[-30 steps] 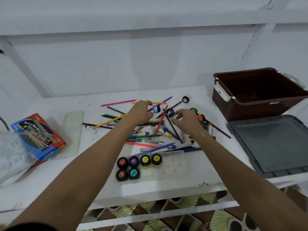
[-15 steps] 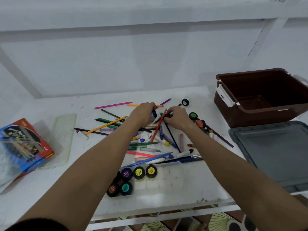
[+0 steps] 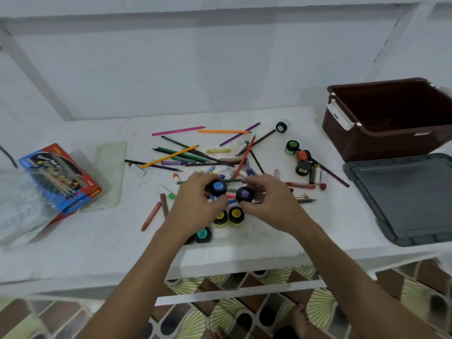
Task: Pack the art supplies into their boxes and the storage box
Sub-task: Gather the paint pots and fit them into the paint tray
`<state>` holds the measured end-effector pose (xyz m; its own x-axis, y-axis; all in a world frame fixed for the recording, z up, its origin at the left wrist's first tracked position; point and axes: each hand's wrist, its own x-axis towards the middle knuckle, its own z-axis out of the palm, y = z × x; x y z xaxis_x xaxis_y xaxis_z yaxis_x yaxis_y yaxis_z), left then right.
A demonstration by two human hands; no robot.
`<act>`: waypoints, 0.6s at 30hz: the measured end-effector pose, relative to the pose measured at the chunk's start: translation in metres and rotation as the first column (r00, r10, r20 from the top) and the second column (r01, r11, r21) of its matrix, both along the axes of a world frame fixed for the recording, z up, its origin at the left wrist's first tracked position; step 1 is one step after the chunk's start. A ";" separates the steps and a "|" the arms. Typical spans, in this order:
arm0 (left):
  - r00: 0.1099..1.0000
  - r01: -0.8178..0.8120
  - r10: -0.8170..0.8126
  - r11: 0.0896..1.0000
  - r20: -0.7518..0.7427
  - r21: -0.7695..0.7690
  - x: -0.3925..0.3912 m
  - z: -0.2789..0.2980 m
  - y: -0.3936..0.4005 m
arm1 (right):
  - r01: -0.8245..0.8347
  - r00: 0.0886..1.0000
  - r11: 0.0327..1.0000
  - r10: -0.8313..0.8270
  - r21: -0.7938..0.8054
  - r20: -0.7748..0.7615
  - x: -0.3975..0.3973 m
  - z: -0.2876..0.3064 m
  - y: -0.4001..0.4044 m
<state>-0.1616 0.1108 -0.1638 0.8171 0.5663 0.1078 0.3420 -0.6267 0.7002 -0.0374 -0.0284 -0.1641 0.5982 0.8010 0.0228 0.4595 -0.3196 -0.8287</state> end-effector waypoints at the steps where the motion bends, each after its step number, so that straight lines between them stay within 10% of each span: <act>1: 1.000 0.009 -0.009 1.000 0.012 -0.008 -0.012 -0.002 -0.006 | -0.016 1.000 1.000 0.016 -0.016 0.007 -0.008 -0.002 -0.006; 18: 0.967 0.108 -0.067 0.982 -0.246 0.156 -0.044 -0.021 -0.026 | -0.046 0.985 0.974 0.081 -0.220 0.155 -0.049 -0.017 -0.019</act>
<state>-0.2058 0.0848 -0.1849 0.8760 0.4823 -0.0092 0.4250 -0.7626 0.4877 -0.0861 -0.0472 -0.1809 0.5482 0.8341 -0.0613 0.6073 -0.4474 -0.6565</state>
